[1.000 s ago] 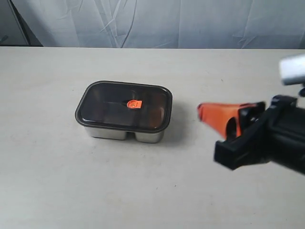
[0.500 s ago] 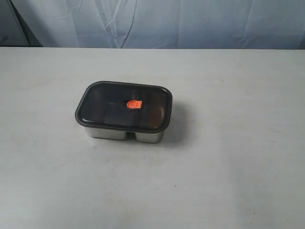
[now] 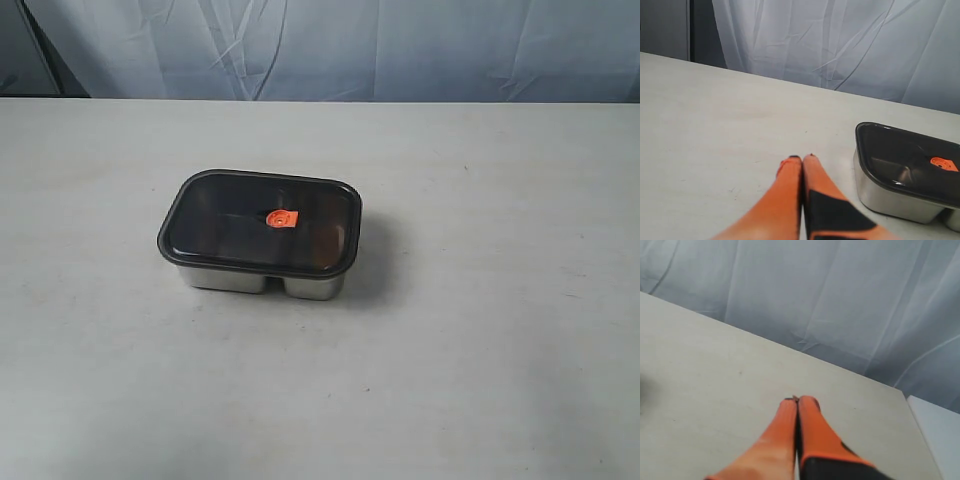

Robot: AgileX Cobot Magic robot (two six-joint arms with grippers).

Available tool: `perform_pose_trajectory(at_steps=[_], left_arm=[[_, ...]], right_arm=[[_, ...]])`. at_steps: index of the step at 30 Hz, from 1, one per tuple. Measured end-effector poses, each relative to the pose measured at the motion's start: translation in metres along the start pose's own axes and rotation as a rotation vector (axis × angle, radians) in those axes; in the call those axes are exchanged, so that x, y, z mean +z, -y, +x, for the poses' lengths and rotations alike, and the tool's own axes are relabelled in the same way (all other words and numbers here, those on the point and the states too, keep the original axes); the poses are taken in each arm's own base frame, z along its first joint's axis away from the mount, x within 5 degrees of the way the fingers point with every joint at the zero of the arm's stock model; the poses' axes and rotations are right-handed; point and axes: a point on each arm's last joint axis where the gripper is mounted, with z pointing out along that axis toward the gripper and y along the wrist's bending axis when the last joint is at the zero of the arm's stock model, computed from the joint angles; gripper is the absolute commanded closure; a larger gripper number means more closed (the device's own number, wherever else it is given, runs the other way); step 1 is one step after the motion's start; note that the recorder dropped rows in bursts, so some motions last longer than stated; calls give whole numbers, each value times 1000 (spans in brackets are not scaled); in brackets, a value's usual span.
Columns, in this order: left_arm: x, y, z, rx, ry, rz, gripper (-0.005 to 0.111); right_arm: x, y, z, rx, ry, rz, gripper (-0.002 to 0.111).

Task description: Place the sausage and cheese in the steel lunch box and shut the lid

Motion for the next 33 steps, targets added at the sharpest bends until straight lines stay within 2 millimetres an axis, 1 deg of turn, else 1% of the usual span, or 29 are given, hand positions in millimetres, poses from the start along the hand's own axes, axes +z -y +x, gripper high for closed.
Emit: perform_pose_trajectory(at_steps=[4, 7, 11, 16, 22, 26, 30, 33], left_arm=[[0, 0, 0, 7, 0, -1, 107], [0, 0, 0, 7, 0, -1, 107], [0, 0, 0, 9, 0, -2, 107], [0, 0, 0, 9, 0, -2, 107], [0, 0, 0, 9, 0, -2, 107], [0, 0, 0, 9, 0, -2, 107], [0, 0, 0, 9, 0, -2, 107], [0, 0, 0, 9, 0, -2, 107]], right_arm=[[-11, -7, 4, 34, 74, -73, 109], [-17, -13, 15, 80, 133, -95, 109], [-24, -19, 32, 77, 184, -80, 109], [-30, -21, 42, 47, 215, -63, 109], [-27, -27, 55, 6, 184, -76, 109], [-26, -28, 59, -29, 156, -81, 109], [-26, -28, 60, 7, 134, -72, 109], [-26, -25, 63, 64, 96, -26, 109]])
